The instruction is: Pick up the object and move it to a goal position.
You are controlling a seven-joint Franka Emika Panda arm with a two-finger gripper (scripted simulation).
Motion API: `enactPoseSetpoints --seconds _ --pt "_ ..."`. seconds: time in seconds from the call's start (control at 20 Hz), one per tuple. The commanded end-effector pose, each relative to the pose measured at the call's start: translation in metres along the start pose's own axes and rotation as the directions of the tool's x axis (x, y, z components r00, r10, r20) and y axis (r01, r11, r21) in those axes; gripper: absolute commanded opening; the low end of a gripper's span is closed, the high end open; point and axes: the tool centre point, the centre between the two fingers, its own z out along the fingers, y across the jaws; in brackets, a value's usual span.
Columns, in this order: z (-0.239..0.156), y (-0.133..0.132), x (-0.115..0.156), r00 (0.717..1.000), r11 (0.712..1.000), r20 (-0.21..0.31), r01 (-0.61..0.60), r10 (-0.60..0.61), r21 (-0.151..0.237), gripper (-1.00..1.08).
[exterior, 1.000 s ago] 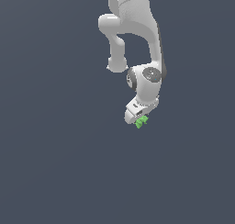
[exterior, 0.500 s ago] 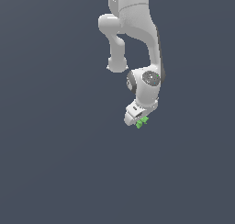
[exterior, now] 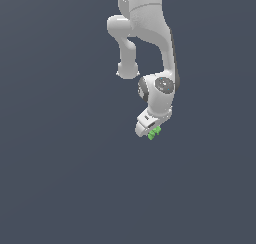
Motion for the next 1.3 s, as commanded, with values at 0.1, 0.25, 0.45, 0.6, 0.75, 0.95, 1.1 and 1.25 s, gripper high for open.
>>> enactPoseSetpoints --seconds 0.1,0.25,0.45,0.6,0.75,0.95,1.1,1.25 --pt "-0.007 0.005 -0.004 1.0 1.0 0.0 0.0 0.0 0.0 -1.0" --pt "-0.017 0.011 -0.01 1.0 1.0 0.0 0.0 0.0 0.0 -1.0" --pt "-0.037 0.024 -0.021 1.0 1.0 0.0 0.0 0.0 -0.001 -1.0" --pt "-0.058 0.037 -0.032 1.0 1.0 0.0 0.0 0.0 -0.001 -1.0" --pt "-0.082 0.052 -0.046 1.0 1.0 0.0 0.0 0.0 0.0 -1.0" --pt "-0.121 0.076 -0.067 1.0 1.0 -0.001 0.001 -0.001 0.001 -1.0" --pt "-0.15 0.094 -0.083 1.0 1.0 -0.002 0.001 -0.001 0.002 -1.0" --pt "-0.18 0.113 -0.099 1.0 1.0 -0.003 0.001 -0.001 0.003 -1.0"
